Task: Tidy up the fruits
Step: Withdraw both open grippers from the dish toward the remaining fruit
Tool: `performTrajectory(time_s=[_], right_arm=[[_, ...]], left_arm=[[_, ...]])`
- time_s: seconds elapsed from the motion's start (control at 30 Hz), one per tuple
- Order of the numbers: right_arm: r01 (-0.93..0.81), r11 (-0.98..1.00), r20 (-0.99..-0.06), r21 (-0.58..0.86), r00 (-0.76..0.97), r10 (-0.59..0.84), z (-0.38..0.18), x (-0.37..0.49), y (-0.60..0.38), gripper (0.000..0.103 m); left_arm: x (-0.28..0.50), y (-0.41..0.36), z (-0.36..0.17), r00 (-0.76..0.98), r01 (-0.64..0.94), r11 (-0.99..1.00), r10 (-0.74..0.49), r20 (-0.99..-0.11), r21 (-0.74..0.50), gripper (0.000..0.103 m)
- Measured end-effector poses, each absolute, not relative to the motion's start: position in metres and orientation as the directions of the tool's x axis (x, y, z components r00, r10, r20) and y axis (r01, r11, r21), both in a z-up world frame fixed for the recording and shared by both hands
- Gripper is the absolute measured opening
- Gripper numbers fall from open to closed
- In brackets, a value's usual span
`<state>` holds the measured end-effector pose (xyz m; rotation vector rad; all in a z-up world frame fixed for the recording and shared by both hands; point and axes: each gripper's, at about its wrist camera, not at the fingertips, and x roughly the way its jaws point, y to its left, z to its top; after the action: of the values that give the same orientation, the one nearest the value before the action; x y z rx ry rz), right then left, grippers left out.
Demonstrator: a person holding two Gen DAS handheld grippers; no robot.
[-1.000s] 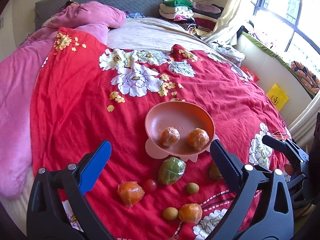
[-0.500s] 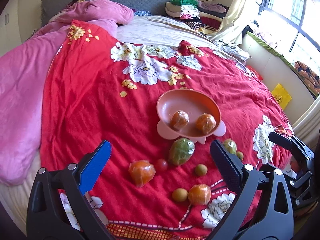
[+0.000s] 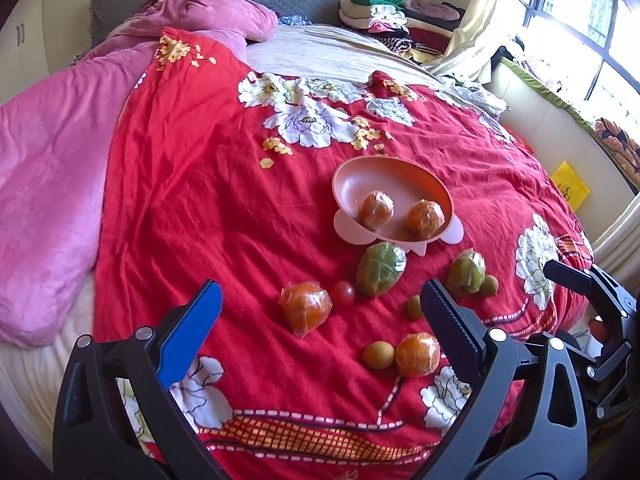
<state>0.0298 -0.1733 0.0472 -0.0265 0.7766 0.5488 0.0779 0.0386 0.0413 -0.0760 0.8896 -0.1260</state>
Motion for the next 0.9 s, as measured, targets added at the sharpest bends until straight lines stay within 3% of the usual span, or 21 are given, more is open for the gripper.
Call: performTrajectory(time_s=[0.9], right_arm=[[-0.526, 0.835, -0.733, 0.164, 0.501, 0.46, 0.012, 0.008, -0.148, 0.098]], left_arm=[[0.045, 0.035, 0.001, 0.555, 0.113, 0.992, -0.112, -0.824, -0.058, 0.093]])
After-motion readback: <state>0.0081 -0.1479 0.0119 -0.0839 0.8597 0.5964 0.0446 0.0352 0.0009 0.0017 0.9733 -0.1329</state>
